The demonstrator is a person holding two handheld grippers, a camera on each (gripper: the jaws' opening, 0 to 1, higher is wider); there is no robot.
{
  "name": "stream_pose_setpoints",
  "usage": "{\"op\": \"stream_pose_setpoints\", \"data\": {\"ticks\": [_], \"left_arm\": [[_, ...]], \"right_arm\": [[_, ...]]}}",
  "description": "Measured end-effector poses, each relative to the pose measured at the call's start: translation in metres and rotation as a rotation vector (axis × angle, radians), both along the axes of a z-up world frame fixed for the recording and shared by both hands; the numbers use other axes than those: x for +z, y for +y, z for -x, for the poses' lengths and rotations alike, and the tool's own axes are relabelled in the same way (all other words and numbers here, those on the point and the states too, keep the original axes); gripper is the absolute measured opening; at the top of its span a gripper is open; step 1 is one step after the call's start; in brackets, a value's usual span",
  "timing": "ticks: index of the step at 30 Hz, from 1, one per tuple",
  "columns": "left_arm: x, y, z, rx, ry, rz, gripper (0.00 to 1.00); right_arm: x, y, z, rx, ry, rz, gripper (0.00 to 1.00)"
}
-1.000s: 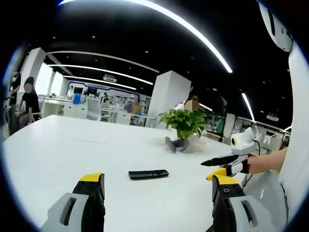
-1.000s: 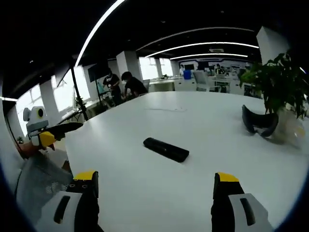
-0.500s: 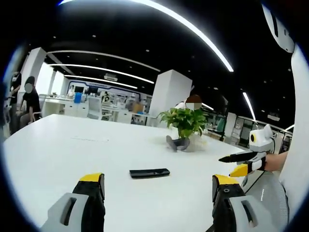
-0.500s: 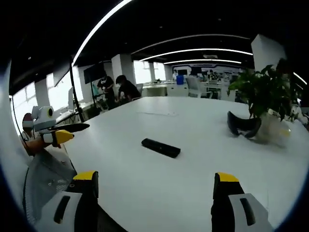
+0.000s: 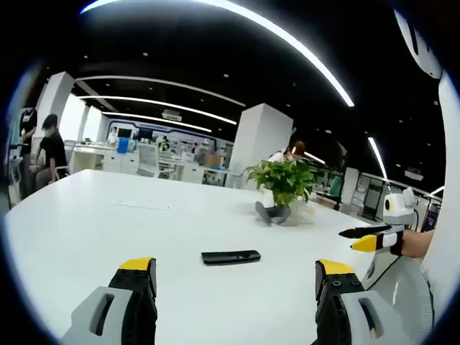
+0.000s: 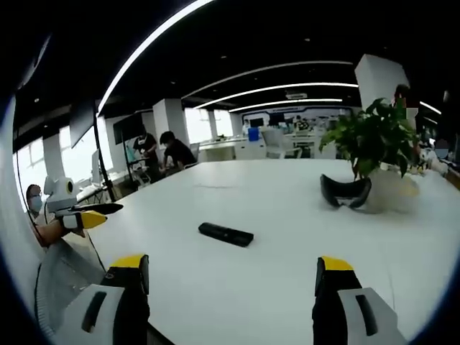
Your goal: Press the specified remote control buttons in sequence, fully releasing each button before pressing the next.
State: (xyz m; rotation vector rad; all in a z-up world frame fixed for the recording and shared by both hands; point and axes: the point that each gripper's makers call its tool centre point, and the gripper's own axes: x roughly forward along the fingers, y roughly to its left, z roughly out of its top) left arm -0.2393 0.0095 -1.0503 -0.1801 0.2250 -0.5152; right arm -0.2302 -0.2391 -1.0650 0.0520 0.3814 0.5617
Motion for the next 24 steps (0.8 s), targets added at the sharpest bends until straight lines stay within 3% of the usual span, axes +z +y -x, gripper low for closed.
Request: {"op": "stream_pose_setpoints", "data": {"ticks": [11,24], "left_arm": [[-0.0063,-0.004,0.0021,-0.022,0.025,-0.03,0.95],[-0.006,-0.0025,0.0025,-0.023,0.019,-0.039,0.95]], "right_arm": [[-0.006,-0.0015,-0.0001,0.016,-0.017,0.056,0.95],[-0.0039,-0.0006,0.0007,0.008,-0.025,0.059,0.95]]}}
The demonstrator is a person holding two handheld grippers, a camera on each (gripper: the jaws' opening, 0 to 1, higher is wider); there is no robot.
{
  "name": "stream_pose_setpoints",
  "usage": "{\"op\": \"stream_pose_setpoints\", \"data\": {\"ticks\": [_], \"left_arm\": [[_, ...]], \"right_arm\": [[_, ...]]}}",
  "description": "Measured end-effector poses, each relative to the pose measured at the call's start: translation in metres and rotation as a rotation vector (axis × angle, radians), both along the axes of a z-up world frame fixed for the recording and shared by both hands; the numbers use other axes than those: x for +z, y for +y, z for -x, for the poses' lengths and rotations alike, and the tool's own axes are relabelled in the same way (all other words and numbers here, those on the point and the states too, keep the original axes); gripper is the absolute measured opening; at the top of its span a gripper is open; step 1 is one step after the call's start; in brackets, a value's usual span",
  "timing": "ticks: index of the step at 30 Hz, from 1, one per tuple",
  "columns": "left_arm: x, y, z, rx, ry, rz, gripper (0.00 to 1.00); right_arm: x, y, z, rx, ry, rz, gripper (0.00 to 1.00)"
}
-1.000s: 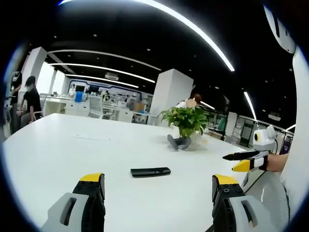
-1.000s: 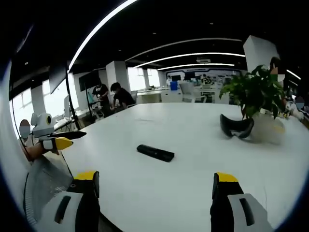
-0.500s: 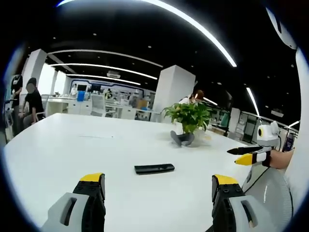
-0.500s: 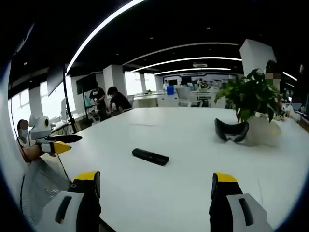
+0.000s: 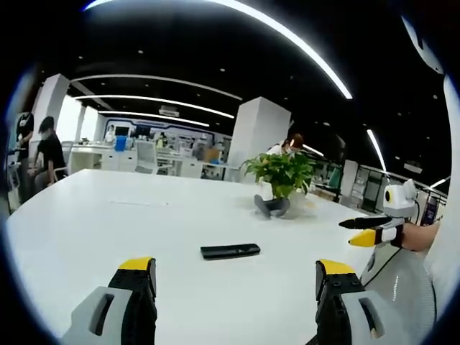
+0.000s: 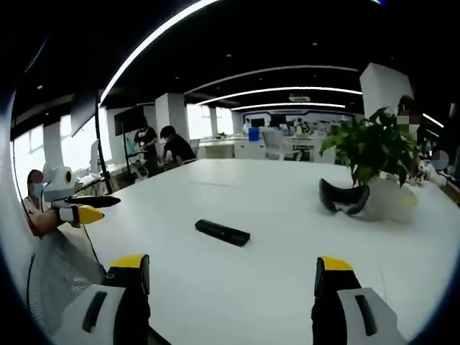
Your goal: Press the specified remote control buttons in sequence, fully releasing each button before pressing the next.
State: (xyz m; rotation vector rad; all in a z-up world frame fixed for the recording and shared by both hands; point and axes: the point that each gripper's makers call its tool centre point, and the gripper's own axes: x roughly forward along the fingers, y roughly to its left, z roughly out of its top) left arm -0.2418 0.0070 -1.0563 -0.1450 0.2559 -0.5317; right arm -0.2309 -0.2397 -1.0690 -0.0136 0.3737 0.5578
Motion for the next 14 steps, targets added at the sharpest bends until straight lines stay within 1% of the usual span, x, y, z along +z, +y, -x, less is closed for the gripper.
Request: {"op": "stream_pose_setpoints", "data": {"ticks": [9,14], "left_arm": [[0.0001,-0.001,0.0008,-0.008,0.001,-0.001,0.95],[-0.0006,-0.0021,0.0014,-0.014,0.004,-0.005,0.95]], "right_arm": [[0.0005,-0.002,-0.0011,-0.011,-0.006,0.008,0.94],[0.0019,-0.0048,-0.0018,-0.026,-0.007,-0.005,0.93]]}}
